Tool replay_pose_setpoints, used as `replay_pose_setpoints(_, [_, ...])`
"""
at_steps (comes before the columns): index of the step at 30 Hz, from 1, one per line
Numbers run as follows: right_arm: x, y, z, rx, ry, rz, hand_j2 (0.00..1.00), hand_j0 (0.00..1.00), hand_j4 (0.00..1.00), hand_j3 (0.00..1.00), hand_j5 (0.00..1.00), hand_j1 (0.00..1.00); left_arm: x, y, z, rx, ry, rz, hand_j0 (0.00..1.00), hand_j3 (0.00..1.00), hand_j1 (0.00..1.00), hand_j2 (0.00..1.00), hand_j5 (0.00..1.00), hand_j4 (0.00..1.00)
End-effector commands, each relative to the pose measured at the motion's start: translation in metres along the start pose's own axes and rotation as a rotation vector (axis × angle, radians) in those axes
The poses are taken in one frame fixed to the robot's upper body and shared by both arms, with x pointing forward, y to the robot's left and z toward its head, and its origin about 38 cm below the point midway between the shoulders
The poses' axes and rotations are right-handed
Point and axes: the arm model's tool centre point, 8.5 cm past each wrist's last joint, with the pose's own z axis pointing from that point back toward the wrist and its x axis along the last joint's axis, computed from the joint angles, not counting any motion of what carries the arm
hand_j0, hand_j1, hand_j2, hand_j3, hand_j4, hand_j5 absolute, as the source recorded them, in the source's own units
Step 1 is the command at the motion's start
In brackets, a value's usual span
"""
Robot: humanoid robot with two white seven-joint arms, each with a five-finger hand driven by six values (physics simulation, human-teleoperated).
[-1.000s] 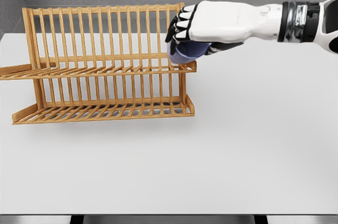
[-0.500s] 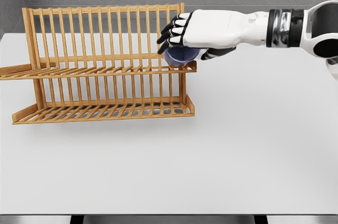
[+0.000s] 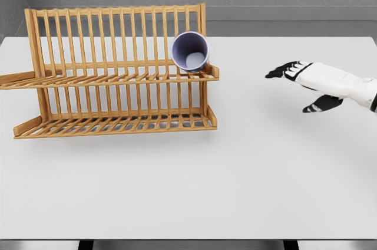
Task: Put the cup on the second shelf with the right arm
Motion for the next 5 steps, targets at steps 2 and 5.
replay_pose_setpoints(2, [-0.041,-0.019,0.046,-0.114,0.128,-0.036,1.0,1.0,1.0,1.0,1.0,1.0,0.0,0.0,0.0,0.0,0.0,0.0,1.0,1.0,1.0,1.0,1.0,1.0])
replay_pose_setpoints(5, [-0.059,-0.002,0.052,-0.093,0.183,-0.092,1.0,1.0,1.0,1.0,1.0,1.0,0.0,0.0,0.0,0.0,0.0,0.0,1.0,1.0,1.0,1.0,1.0,1.0])
